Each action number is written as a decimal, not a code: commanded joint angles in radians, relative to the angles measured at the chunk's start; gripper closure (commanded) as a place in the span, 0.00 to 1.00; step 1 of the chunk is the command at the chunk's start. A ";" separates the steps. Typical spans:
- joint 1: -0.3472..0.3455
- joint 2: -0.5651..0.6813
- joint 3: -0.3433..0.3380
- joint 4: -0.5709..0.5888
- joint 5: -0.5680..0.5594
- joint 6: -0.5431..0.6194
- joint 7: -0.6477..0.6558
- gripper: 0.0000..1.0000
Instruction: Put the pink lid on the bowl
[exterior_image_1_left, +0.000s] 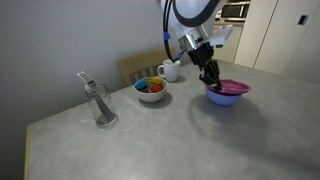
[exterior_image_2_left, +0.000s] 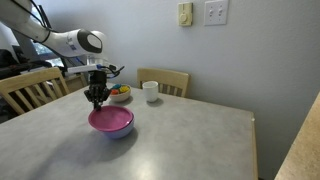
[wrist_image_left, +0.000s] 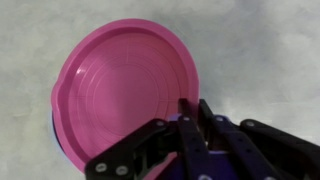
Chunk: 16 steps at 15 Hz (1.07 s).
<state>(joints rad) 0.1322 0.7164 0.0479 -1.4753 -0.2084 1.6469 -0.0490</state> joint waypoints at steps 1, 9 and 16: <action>-0.011 0.022 0.008 0.029 0.019 -0.005 -0.023 0.58; -0.011 0.016 0.009 0.019 0.020 0.013 -0.023 0.02; -0.012 -0.176 0.075 -0.135 0.118 0.092 -0.045 0.00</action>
<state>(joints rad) 0.1326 0.6626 0.0887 -1.4910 -0.1459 1.6793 -0.0574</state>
